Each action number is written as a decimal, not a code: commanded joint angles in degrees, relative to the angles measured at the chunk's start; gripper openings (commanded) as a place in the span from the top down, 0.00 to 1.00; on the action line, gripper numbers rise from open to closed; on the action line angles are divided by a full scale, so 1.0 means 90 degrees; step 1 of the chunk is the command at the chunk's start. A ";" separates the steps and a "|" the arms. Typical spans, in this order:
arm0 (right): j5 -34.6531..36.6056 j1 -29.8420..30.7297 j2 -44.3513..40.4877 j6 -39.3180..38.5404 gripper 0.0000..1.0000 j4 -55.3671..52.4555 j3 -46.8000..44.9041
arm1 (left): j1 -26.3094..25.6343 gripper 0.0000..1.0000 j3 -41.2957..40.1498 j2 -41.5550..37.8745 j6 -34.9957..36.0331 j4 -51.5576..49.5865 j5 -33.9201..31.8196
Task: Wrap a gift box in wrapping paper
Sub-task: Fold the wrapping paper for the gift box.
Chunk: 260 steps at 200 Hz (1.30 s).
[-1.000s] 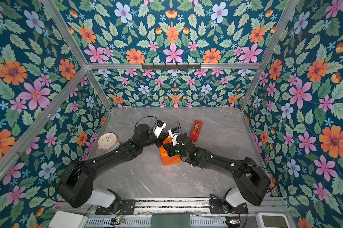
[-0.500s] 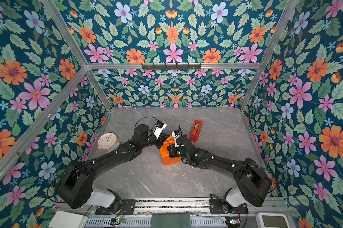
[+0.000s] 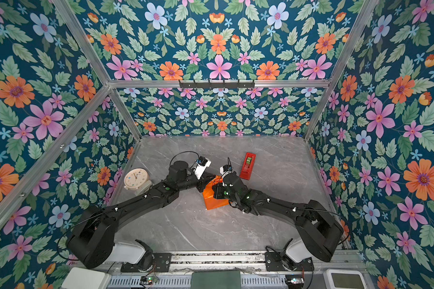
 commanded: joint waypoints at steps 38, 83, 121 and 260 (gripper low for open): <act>0.0361 -0.0011 0.0008 0.0090 0.92 -0.0738 -0.0134 | -0.0175 1.00 -0.0107 0.0136 -0.0475 0.0378 0.0168; 0.0213 -0.0012 -0.0153 -0.0026 0.89 -0.0505 -0.0262 | -0.0196 1.00 -0.0233 0.0234 -0.0610 0.0370 0.0086; -0.0063 -0.0012 -0.0322 -0.0246 0.85 -0.0331 -0.0196 | -0.0196 1.00 -0.0307 0.0251 -0.0546 0.0345 0.0024; 0.0288 -0.0018 -0.0838 -0.0148 0.89 -0.1254 -0.0223 | -0.0204 1.00 -0.0234 0.0191 -0.0490 0.0309 0.0078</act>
